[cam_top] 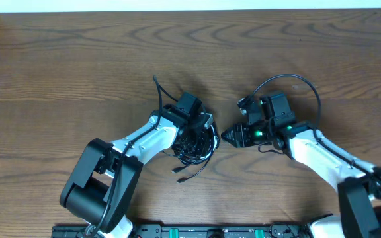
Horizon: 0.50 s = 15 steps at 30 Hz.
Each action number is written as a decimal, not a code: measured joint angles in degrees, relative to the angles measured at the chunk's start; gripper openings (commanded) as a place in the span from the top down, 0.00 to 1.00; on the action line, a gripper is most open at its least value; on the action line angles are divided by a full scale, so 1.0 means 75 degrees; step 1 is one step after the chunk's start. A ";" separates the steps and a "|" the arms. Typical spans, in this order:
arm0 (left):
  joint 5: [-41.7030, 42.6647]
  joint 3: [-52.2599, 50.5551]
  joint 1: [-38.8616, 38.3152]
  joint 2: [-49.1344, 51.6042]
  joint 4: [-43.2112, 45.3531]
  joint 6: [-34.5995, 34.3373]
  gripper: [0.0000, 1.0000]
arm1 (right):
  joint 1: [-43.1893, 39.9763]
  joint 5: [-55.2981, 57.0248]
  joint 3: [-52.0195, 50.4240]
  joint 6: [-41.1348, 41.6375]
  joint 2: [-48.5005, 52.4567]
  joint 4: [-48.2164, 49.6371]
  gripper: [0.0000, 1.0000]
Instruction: Untangle cables
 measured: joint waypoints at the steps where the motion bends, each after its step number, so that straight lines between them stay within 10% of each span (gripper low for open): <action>1: 0.0003 0.0000 0.0003 0.0000 0.0000 0.0000 0.92 | 0.0012 0.0006 0.0000 0.0015 0.0050 0.0035 0.56; 15: 0.0000 0.0000 0.0003 0.0000 0.0000 0.0000 0.92 | 0.0370 -0.0769 -0.0026 0.0175 0.1378 0.1649 0.88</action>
